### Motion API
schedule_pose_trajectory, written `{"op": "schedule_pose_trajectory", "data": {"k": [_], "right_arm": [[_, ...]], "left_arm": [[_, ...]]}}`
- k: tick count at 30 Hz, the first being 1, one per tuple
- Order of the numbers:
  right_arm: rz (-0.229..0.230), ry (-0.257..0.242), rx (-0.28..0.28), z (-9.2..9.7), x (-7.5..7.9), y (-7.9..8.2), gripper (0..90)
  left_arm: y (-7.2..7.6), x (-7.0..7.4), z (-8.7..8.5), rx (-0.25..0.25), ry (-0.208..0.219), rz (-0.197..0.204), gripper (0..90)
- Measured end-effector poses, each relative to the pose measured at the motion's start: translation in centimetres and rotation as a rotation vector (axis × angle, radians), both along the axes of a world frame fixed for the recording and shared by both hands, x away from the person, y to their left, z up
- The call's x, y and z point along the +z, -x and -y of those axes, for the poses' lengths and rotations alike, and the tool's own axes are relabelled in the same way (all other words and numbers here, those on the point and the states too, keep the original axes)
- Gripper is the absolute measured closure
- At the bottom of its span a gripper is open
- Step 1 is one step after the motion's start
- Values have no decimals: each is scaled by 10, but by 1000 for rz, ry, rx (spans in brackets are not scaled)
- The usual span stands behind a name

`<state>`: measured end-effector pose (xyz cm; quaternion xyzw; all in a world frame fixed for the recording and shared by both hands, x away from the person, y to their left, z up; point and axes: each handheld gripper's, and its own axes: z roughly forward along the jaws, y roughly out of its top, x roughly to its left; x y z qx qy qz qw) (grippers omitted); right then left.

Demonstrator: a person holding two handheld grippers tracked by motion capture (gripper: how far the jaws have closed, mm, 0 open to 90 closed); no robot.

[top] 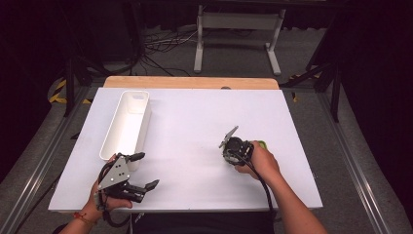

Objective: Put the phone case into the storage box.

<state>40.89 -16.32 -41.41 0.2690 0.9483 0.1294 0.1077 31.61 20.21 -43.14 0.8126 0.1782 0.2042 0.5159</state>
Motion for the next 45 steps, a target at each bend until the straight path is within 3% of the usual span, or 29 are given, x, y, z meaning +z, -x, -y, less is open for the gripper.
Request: {"op": "schedule_pose_trajectory", "data": {"k": [15, 23, 25, 28, 32, 36, 45], "right_arm": [[43, -11, -23, 0, -6, -21, 900], [69, -19, -74, 9, -12, -41, 900], [65, -43, -86, 12, -12, -47, 900], [99, -31, -114, 17, -12, -55, 900], [109, -32, -141, 23, -12, -63, 900], [119, -84, -167, 34, -6, -68, 900], [201, -141, -215, 58, 10, -64, 900]], "left_arm": [[-3, -2, 4, -2, 5, -22, 69], [-4, -3, 5, -4, 3, -27, 71], [-5, -3, 5, -4, 2, -23, 70], [-5, -4, 6, -5, 0, -25, 71], [-5, -4, 6, -12, -8, -32, 72], [-5, -4, 7, -13, -15, -29, 73], [-4, -4, 8, -11, -19, -26, 77]]}}
